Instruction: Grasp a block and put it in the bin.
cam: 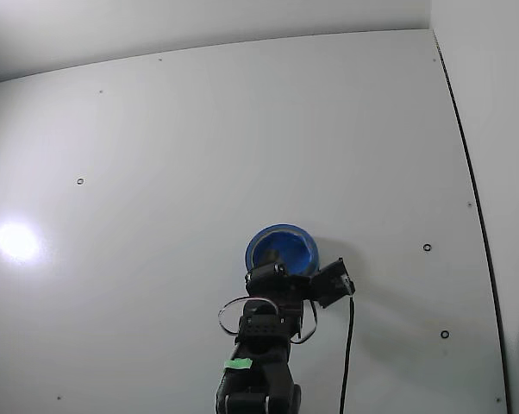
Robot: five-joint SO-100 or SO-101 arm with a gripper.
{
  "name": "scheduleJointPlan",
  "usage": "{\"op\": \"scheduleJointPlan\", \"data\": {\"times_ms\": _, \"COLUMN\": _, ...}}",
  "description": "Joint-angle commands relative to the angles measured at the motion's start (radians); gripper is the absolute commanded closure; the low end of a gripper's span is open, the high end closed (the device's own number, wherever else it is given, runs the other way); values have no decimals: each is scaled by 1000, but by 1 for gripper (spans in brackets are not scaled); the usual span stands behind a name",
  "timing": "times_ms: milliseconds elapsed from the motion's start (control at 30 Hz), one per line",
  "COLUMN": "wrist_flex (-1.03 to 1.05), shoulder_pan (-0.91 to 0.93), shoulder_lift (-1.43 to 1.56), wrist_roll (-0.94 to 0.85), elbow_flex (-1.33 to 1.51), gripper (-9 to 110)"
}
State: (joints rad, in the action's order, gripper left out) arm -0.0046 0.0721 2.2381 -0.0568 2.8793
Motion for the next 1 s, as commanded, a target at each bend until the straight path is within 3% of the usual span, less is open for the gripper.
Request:
{"op": "scheduleJointPlan", "data": {"times_ms": 0, "wrist_flex": -3, "shoulder_pan": -5, "shoulder_lift": -6, "wrist_roll": -17, "elbow_flex": -29, "gripper": 95}}
{"op": "scheduleJointPlan", "data": {"times_ms": 200, "wrist_flex": -3, "shoulder_pan": -5, "shoulder_lift": -5, "wrist_roll": -18, "elbow_flex": -29, "gripper": 80}}
{"op": "scheduleJointPlan", "data": {"times_ms": 367, "wrist_flex": -3, "shoulder_pan": -2, "shoulder_lift": 89, "wrist_roll": -6, "elbow_flex": -29, "gripper": 90}}
{"op": "scheduleJointPlan", "data": {"times_ms": 467, "wrist_flex": 11, "shoulder_pan": 15, "shoulder_lift": 278, "wrist_roll": -3, "elbow_flex": -15, "gripper": 102}}
{"op": "scheduleJointPlan", "data": {"times_ms": 767, "wrist_flex": 15, "shoulder_pan": 155, "shoulder_lift": 1180, "wrist_roll": -3, "elbow_flex": -21, "gripper": 97}}
{"op": "scheduleJointPlan", "data": {"times_ms": 967, "wrist_flex": 17, "shoulder_pan": 186, "shoulder_lift": 988, "wrist_roll": -2, "elbow_flex": -11, "gripper": 97}}
